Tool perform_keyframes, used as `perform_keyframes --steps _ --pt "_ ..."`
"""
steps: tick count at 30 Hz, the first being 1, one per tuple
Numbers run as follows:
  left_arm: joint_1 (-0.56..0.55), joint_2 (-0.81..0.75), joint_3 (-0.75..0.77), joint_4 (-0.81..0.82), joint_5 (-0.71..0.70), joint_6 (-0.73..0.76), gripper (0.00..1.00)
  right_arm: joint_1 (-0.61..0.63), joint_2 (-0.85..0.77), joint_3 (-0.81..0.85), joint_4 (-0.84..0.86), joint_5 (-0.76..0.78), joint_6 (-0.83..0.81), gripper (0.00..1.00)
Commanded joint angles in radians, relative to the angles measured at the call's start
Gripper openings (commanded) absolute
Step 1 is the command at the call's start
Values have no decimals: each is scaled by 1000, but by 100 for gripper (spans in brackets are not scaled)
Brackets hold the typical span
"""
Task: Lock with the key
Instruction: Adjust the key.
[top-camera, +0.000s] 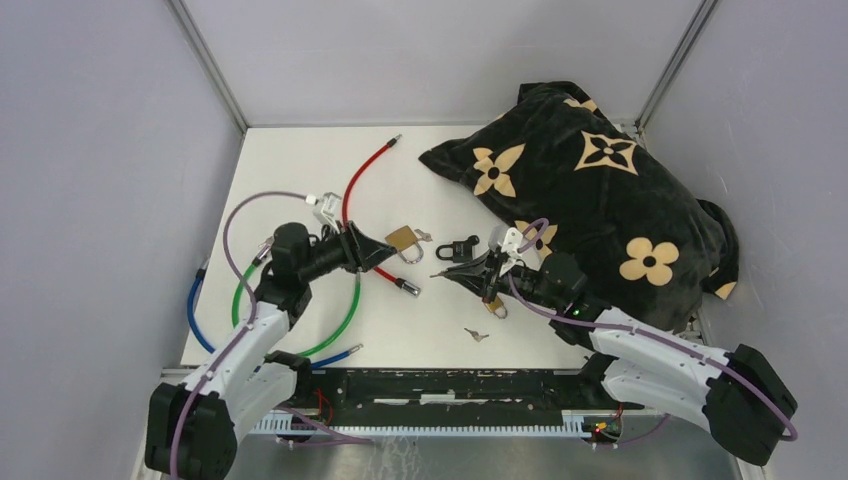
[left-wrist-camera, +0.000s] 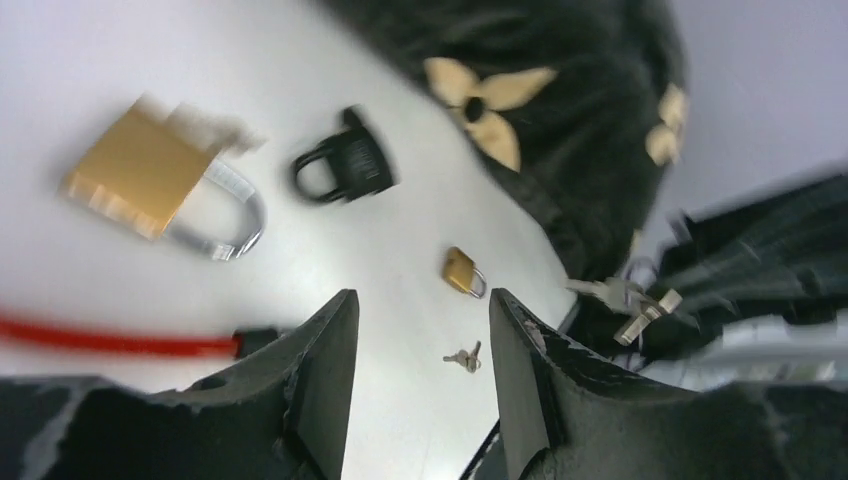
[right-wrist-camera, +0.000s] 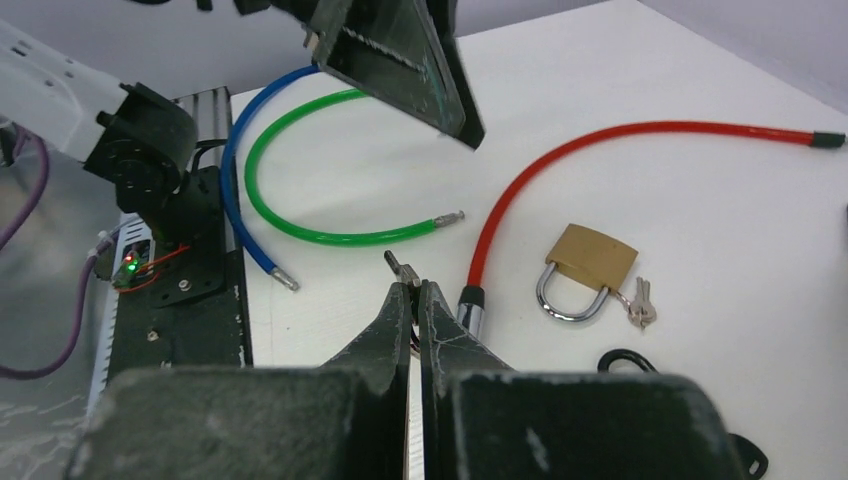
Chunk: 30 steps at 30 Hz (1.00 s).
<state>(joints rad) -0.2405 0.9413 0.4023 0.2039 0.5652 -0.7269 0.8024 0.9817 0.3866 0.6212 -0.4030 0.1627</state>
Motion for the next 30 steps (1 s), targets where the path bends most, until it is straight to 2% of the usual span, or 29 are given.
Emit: perform_keyframes --steps 1,3,6,11,14,18,22,28,30 --pt "-12 -88 154 -54 407 640 57 -2 -79 84 -78 -104 -74 0" --pt "-13 -82 196 -199 423 785 58 -2 -90 109 -123 -97 -94 0" --pt "-38 -67 272 -369 572 983 58 -2 -105 125 -136 -91 -95 0" --pt "-217 -65 360 -441 481 1106 59 -2 -114 128 -112 -74 -71 0" --pt "-289 -51 369 -403 426 1044 61 -2 -111 121 -90 -67 -61 0" --pt "-330 -15 360 -257 338 882 62 -1 -109 106 -53 -75 -46 0" --pt "-372 22 356 -179 274 853 49 0 -110 105 -48 -78 -45 0" --pt "-420 55 346 -95 226 804 41 -1 -117 94 -46 -81 -42 0" --pt "-421 59 346 -78 225 799 33 -1 -118 90 -46 -81 -42 0"
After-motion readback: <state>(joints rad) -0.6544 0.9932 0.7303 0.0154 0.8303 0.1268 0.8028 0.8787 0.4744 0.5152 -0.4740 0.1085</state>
